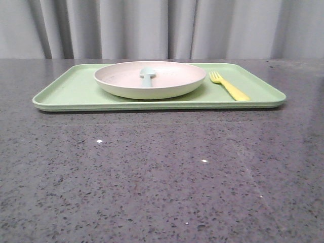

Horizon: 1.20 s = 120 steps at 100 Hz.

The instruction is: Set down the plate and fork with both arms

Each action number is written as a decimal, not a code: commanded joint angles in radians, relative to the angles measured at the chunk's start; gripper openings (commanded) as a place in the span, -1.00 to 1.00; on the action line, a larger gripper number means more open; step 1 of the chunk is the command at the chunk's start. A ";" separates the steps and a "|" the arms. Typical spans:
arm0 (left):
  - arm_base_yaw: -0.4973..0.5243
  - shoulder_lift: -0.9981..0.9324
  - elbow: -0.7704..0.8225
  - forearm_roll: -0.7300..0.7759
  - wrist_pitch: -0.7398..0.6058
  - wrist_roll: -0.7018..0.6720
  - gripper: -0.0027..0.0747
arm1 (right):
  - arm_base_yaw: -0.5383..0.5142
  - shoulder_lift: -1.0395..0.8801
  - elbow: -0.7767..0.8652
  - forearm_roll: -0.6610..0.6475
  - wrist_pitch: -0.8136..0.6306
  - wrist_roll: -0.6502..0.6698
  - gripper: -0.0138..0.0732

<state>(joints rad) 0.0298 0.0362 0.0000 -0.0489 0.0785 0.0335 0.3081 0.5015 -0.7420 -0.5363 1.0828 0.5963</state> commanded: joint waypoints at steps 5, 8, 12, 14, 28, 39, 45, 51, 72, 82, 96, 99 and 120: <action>-0.028 -0.018 0.011 0.019 -0.078 -0.007 -0.98 | -0.008 0.005 -0.024 -0.040 -0.048 -0.002 -0.96; -0.035 -0.024 0.011 0.023 -0.078 -0.007 -0.98 | -0.008 0.005 -0.024 -0.040 -0.048 -0.002 -0.96; -0.043 -0.031 0.011 0.025 -0.078 -0.007 -0.98 | -0.008 0.005 -0.024 -0.040 -0.048 -0.002 -0.96; -0.045 -0.035 0.011 0.025 -0.078 -0.007 -0.98 | -0.008 0.005 -0.024 -0.040 -0.048 -0.002 -0.96; -0.046 -0.063 0.011 0.025 -0.078 -0.007 -0.98 | -0.008 0.005 -0.024 -0.040 -0.048 -0.002 -0.96; -0.046 -0.072 0.011 0.025 -0.085 -0.007 -0.98 | -0.008 0.005 -0.024 -0.040 -0.047 -0.002 -0.96; -0.046 -0.072 0.011 0.025 -0.085 -0.007 -0.98 | -0.008 0.005 -0.024 -0.040 -0.047 -0.002 -0.96; -0.046 -0.072 0.011 0.025 -0.085 -0.007 -0.98 | -0.008 0.005 -0.024 -0.040 -0.047 -0.002 -0.96; -0.046 -0.072 0.011 0.021 -0.078 -0.007 -0.98 | -0.008 0.005 -0.024 -0.040 -0.047 -0.002 -0.96; -0.046 -0.072 0.011 0.021 -0.078 -0.007 -0.98 | -0.008 0.005 -0.024 -0.040 -0.047 -0.002 -0.96; -0.046 -0.072 0.011 0.021 -0.078 -0.007 -0.98 | -0.008 0.005 -0.024 -0.040 -0.047 -0.002 -0.96; -0.046 -0.072 0.011 0.021 -0.078 -0.007 -0.98 | -0.008 0.005 -0.024 -0.040 -0.047 -0.002 -0.96; -0.046 -0.072 0.011 0.021 -0.078 -0.007 -0.98 | -0.008 0.005 -0.024 -0.040 -0.047 -0.002 -0.96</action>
<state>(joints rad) -0.0095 -0.0020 0.0000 -0.0254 0.0824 0.0335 0.3081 0.5015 -0.7420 -0.5363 1.0828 0.5963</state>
